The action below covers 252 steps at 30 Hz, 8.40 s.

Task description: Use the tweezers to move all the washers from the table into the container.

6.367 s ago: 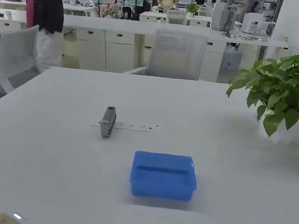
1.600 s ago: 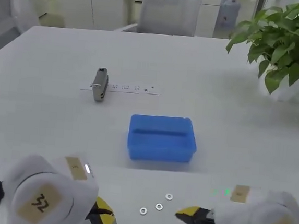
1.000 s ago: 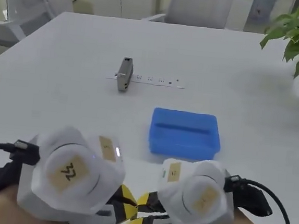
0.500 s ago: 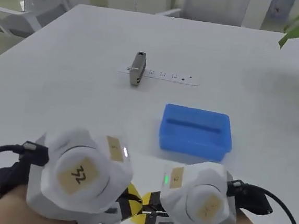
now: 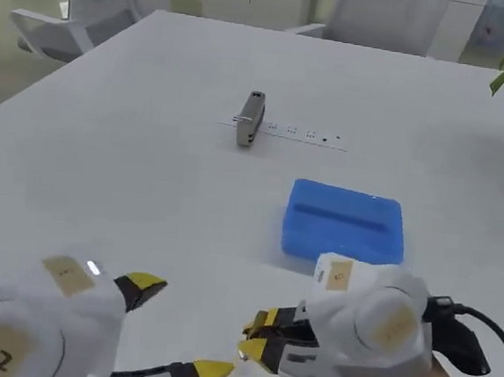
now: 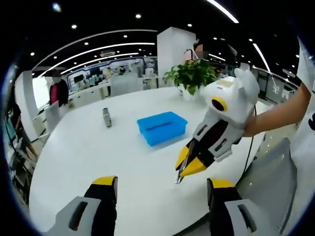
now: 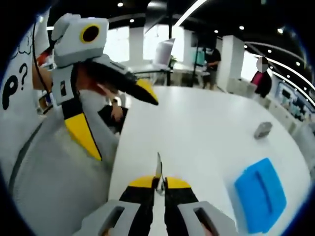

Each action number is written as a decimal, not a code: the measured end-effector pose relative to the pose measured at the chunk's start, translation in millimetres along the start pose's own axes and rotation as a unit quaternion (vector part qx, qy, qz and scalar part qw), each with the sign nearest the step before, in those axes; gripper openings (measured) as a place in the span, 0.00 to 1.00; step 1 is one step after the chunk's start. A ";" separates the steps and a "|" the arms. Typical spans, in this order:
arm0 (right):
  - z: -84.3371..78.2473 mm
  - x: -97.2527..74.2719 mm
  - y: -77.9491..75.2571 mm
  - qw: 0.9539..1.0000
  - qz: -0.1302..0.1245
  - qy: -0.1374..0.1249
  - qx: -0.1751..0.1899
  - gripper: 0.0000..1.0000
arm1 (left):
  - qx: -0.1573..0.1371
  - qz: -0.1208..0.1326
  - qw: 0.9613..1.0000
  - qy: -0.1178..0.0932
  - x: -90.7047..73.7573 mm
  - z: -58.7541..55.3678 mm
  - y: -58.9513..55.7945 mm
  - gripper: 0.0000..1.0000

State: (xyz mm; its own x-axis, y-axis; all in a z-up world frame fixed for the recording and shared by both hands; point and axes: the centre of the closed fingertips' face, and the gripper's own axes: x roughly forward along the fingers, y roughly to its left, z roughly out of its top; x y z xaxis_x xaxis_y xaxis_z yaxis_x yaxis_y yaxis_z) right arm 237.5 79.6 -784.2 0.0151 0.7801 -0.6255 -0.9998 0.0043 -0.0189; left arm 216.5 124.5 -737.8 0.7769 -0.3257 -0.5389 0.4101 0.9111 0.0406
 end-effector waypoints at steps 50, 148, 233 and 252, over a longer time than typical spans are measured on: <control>-37.7 0.7 -215.5 0.963 -0.203 -0.015 0.176 0.03 | 0.044 0.137 0.990 0.007 10.4 -28.7 42.8 0.99; -45.3 -32.5 -63.7 0.972 -0.155 -0.006 0.177 0.03 | 0.079 0.110 0.990 0.038 16.9 -39.2 29.6 0.99; -44.6 -32.1 -211.4 0.946 -0.273 -0.014 0.174 0.04 | 0.088 0.102 0.989 0.055 19.4 -45.4 27.3 0.99; -14.4 -86.4 -143.3 0.940 -0.277 -0.081 0.181 0.04 | 0.088 0.104 0.990 0.041 17.5 -40.6 27.6 0.99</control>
State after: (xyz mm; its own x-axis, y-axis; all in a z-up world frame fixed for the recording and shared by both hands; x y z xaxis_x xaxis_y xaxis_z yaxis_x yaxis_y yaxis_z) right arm 379.6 2.6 -738.6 0.5624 0.6806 -0.4697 -0.7780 0.6279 -0.0217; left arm 222.1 154.2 -780.3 0.8141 -0.1082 -0.5705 0.3284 0.8961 0.2986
